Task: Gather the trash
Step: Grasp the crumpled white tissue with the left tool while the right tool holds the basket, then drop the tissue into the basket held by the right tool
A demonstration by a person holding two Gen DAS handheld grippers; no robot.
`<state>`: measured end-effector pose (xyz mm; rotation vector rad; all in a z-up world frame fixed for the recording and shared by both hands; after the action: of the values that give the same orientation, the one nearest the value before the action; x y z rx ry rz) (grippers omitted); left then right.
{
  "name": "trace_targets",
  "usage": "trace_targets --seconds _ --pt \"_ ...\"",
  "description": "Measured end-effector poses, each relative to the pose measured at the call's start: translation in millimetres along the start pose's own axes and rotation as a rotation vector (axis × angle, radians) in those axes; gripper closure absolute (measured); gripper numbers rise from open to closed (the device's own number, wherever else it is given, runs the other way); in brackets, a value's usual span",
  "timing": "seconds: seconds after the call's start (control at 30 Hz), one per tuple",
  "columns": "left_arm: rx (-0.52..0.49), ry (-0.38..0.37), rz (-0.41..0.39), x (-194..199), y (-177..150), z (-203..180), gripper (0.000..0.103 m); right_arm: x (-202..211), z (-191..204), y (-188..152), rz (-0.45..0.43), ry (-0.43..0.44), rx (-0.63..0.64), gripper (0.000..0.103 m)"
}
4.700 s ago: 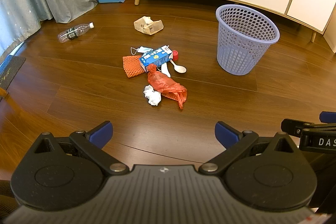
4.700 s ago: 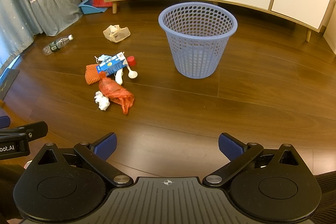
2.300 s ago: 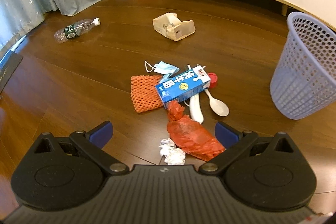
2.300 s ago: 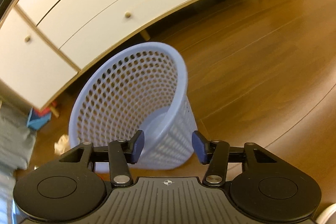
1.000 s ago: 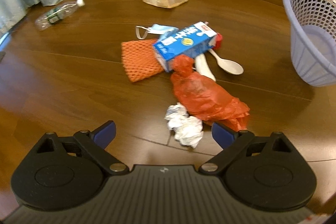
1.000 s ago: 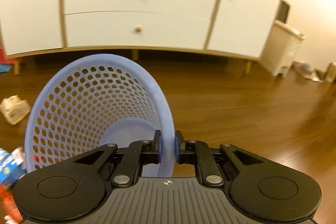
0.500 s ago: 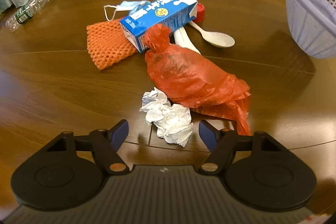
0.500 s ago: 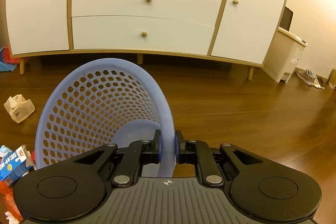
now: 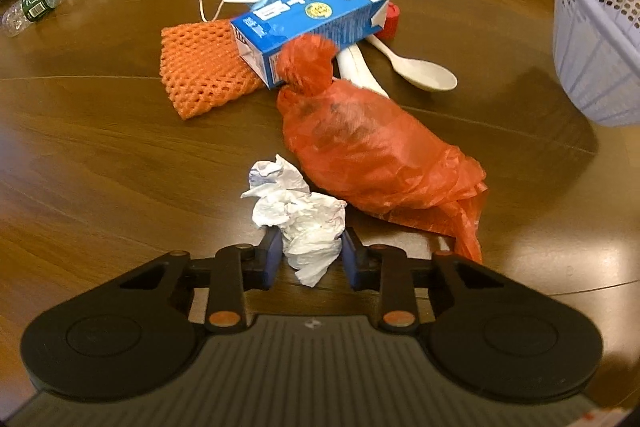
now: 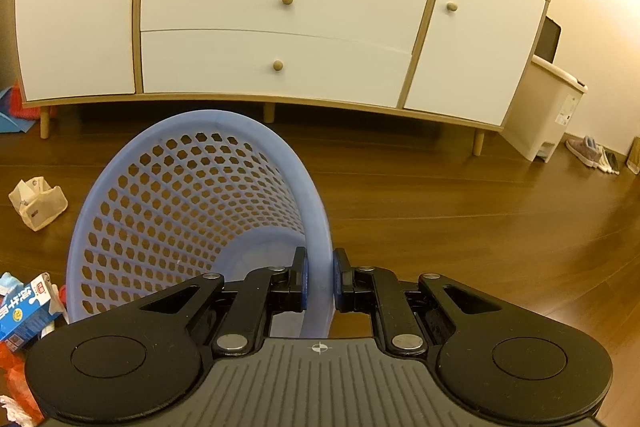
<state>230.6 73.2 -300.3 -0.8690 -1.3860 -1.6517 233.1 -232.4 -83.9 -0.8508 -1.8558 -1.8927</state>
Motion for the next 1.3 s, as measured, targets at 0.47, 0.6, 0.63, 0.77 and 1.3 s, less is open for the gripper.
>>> trace_targets --seconds 0.47,0.6,0.63,0.77,1.3 --pt "-0.025 -0.017 -0.074 43.3 9.2 9.1 0.077 -5.1 -2.9 -1.3 0.018 0.000 -0.021 0.095" --pt "-0.039 -0.053 -0.127 64.5 21.9 2.5 0.077 -6.5 -5.1 -1.9 0.028 0.001 -0.039 0.095" --pt "-0.039 -0.066 -0.143 69.9 26.5 0.1 0.077 -6.8 -5.4 -2.2 0.031 0.002 -0.043 0.095" --pt "-0.067 -0.138 -0.234 97.3 52.2 -19.3 0.077 -7.6 -6.9 -2.9 0.042 0.005 -0.054 0.095" --pt "-0.172 -0.396 -0.364 138.2 117.7 -127.3 0.071 -9.2 -9.9 0.2 0.056 0.015 -0.060 0.095"
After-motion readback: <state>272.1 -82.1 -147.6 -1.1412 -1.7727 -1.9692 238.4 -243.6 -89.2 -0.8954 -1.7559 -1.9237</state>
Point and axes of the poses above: each gripper's, at about its wrist camera, not at the fingertips, and x roughly against the way its jaws point, z to its left, y to its top, the point moved 2 cm from there along -x, roughly the way its jaws point, and after that the axes turned 11 degrees about y, right-handed, at the moved point
